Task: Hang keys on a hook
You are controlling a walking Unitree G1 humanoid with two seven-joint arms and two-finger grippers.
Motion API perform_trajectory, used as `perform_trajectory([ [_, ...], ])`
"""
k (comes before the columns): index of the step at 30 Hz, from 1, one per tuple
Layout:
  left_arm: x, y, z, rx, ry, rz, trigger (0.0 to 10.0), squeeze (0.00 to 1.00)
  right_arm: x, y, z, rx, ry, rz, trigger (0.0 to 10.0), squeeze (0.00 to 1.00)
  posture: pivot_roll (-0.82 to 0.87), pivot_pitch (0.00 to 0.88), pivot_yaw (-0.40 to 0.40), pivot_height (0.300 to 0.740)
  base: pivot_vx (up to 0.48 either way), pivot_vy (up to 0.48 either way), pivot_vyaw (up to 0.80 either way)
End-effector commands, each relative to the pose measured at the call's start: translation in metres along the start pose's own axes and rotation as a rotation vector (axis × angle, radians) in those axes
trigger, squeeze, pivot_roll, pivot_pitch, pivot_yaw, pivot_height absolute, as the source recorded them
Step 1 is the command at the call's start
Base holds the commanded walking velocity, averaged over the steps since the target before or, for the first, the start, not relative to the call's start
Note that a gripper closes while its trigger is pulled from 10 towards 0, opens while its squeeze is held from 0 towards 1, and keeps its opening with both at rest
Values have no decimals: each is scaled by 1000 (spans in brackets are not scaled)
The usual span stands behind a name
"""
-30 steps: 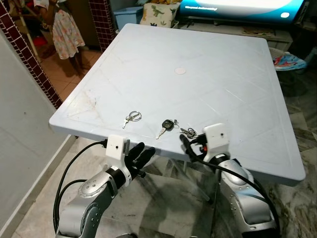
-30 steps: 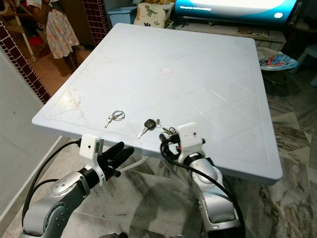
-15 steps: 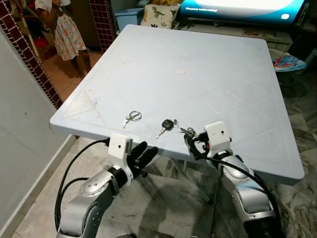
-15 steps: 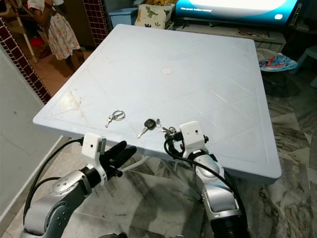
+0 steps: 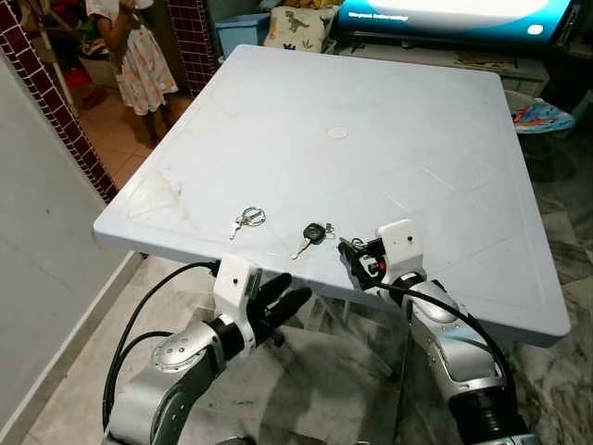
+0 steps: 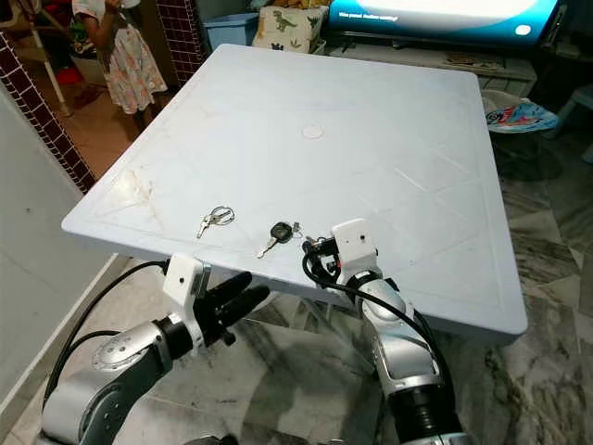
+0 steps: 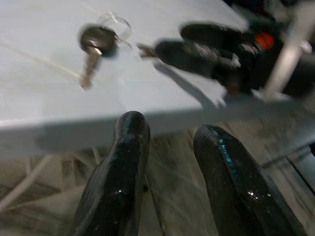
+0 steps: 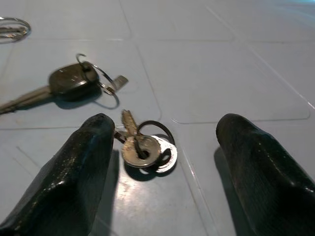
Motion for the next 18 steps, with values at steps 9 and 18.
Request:
perform_trajectory([
  [9,-9,6,-11,64,-22,-58,10000,0,5,-5,8,-14,-46,14,0,0,-54,125,30,740,0,0,0],
  [18,-7,7,-12,65,-18,-46,10000,0,1,-10,16,-35,-44,-1,0,0,-45,125,32,740,0,0,0],
])
Point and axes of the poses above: a point about 5 cm out from each wrist's last joint towards the gripper, its own y axis pointing back from the gripper into the wrist, its own z axis along the axis of the wrist's last joint, x = y × z, the point moved 6 cm from there along -y, pointing out of the wrist towards the gripper, and after that the axes turned 6 degrees about y, right-handed, at the moved point
